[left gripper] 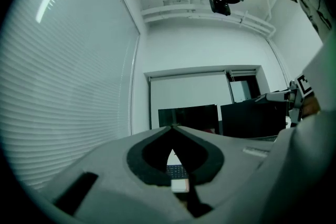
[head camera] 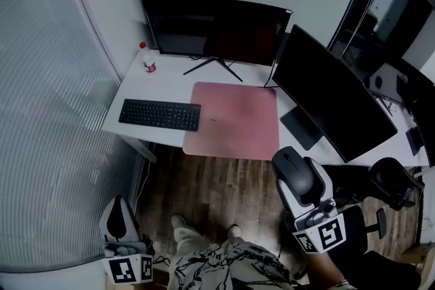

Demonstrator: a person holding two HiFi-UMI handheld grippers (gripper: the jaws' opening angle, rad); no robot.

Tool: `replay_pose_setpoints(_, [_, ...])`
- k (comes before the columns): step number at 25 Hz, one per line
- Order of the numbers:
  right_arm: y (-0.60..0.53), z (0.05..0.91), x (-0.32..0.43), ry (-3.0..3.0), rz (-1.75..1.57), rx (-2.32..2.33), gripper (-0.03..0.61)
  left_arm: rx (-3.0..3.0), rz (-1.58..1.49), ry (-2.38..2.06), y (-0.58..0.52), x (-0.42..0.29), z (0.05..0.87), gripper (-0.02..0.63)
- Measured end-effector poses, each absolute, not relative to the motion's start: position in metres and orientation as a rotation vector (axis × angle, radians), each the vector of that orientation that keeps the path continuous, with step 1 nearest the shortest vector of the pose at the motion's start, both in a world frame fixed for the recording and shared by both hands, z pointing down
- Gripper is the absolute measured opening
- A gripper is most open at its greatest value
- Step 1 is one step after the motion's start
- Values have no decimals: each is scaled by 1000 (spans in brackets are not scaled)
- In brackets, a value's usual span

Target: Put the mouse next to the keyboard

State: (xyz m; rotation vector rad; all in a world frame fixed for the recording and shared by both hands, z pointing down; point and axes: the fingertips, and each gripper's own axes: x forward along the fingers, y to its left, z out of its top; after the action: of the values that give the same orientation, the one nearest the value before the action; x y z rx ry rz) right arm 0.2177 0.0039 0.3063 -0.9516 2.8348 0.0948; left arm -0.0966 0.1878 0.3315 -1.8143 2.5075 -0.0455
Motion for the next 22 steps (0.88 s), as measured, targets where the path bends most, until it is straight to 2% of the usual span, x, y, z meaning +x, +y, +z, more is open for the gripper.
replay_pose_setpoints(22, [-11,297,118,2753,114,-1191,307,-2010,-9,2356,126,-221,326,-9])
